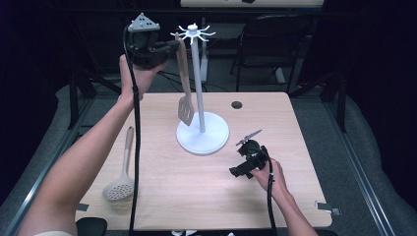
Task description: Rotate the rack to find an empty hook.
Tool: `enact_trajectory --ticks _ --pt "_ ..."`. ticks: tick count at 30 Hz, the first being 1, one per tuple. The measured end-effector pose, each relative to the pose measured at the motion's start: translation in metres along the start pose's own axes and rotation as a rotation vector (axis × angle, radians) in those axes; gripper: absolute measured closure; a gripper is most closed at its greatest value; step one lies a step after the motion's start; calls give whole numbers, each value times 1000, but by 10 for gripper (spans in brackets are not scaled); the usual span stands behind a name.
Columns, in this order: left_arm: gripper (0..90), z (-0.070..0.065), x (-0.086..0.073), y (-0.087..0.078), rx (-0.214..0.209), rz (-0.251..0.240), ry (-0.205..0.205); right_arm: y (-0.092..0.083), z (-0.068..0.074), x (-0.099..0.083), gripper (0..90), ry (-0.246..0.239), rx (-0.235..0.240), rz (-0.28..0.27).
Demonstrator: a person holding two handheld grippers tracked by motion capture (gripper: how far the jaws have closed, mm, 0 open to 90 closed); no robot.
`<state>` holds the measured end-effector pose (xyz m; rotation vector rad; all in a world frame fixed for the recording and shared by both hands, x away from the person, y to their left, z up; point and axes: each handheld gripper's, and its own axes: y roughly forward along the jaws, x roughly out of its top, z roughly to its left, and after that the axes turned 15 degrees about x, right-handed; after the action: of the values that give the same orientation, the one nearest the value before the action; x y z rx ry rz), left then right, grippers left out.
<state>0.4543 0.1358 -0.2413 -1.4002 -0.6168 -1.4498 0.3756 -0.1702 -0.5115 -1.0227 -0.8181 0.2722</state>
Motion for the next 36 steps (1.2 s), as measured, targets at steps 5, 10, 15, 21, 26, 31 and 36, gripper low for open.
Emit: enact_trajectory --ticks 5,10,15,21,26,31,36 --pt "899 3 1 5 13 10 -12 -2 -1 -1 37 5 -1 5" --pt "899 8 1 10 26 19 -22 -1 -1 -1 37 -1 -1 1" --pt "899 11 1 11 33 27 -31 -1 -1 0 37 5 2 8" --pt "895 11 -4 6 23 21 -35 -2 -2 -1 37 1 3 9" --pt "816 14 -14 2 27 35 -41 0 -1 -1 37 -2 8 3" --pt "602 18 -28 5 53 86 -52 0 0 0 37 -5 4 15" --pt "430 20 -46 11 68 151 -47 -1 -1 0 37 -8 2 17"
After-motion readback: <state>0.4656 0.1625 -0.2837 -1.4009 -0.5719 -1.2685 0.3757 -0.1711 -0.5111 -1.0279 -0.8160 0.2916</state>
